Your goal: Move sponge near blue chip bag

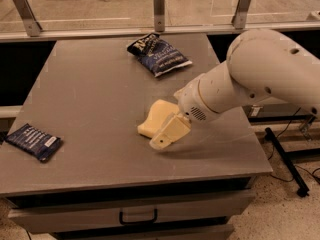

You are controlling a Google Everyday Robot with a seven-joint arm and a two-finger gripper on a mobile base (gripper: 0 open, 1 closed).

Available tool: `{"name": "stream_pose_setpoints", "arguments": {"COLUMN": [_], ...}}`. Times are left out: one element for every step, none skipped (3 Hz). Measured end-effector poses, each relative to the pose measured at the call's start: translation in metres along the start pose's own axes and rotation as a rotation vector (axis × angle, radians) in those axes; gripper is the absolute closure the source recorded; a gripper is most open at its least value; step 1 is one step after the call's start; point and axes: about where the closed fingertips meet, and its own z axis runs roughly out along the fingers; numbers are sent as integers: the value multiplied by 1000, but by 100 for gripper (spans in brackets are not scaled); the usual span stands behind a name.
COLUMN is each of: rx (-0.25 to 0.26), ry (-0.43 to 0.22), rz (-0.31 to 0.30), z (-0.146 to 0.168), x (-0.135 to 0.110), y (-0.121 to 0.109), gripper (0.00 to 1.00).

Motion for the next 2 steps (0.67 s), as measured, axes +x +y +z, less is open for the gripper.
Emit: {"name": "stream_pose_setpoints", "arguments": {"rx": [-1, -2], "ry": [1, 1], "rz": [-3, -6], "z": [0, 1], "x": [-1, -2], "y": [1, 2], "gripper": [40, 64]}}
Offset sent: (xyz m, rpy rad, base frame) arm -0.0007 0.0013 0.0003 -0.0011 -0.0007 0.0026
